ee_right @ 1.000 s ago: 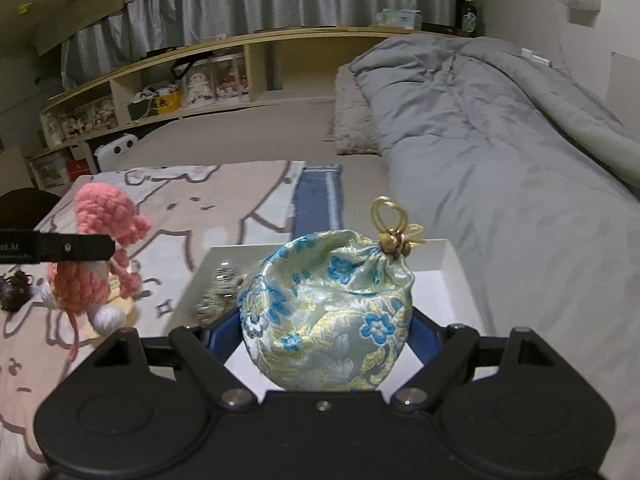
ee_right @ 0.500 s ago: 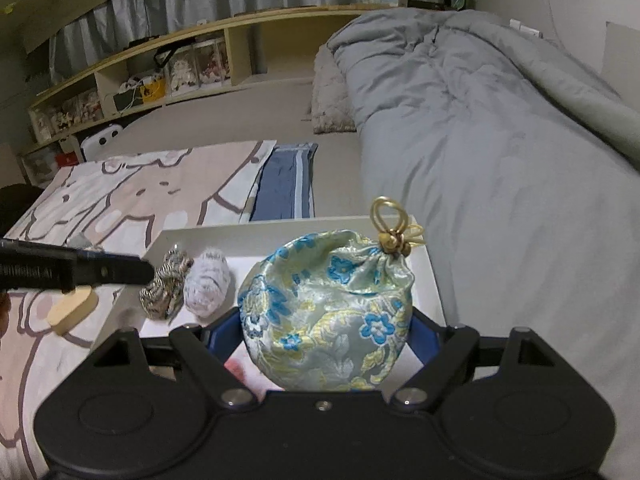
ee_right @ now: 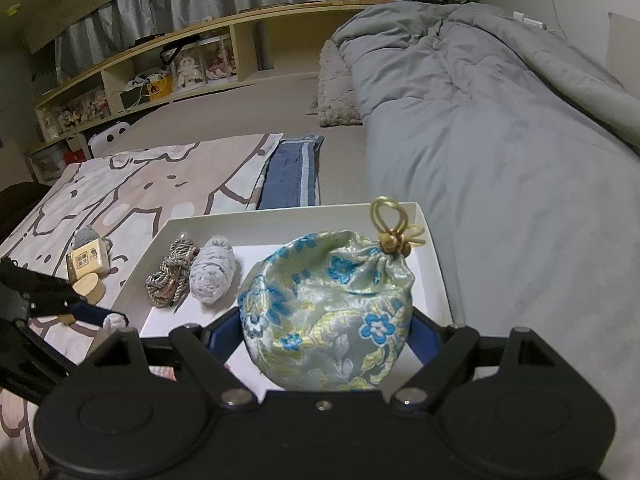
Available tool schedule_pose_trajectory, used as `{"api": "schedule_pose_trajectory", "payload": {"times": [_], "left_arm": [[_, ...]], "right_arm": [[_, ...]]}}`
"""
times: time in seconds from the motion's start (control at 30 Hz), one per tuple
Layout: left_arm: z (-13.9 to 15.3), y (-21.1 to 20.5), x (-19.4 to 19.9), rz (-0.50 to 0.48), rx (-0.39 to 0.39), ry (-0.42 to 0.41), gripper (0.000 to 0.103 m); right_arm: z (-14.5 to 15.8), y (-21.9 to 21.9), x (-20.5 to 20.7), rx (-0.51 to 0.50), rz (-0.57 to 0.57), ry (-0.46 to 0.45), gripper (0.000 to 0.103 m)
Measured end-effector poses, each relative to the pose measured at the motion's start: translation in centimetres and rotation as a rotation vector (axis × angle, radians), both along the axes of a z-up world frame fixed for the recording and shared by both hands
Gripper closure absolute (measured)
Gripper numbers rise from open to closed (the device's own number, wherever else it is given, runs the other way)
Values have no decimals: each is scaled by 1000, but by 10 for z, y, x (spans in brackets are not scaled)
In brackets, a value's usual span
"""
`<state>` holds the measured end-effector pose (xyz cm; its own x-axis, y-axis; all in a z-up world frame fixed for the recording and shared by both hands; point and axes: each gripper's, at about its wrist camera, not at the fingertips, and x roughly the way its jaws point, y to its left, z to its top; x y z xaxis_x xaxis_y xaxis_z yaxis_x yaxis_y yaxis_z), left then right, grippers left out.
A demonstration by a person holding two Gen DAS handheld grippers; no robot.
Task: Organize objects
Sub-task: 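Lower the doll into the white box with the left tool while the right tool lowers the pouch there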
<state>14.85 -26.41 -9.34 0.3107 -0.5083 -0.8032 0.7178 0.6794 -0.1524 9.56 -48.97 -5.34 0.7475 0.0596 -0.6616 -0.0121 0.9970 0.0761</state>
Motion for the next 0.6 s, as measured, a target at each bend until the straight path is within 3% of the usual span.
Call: {"api": "schedule_pose_trajectory", "payload": {"times": [0.03, 0.13, 0.4, 0.6], "left_arm": [[-3, -2, 0, -3, -4, 9, 30], [-11, -12, 1, -3, 8, 18, 49], [-6, -33, 5, -21, -38, 1, 51], [6, -45, 29, 50, -115, -9, 51]], "right_arm": [[-1, 0, 0, -2, 3, 3, 18], [-3, 2, 1, -11, 15, 13, 18], [1, -11, 1, -12, -2, 1, 18], [7, -25, 4, -2, -23, -28, 18]]}}
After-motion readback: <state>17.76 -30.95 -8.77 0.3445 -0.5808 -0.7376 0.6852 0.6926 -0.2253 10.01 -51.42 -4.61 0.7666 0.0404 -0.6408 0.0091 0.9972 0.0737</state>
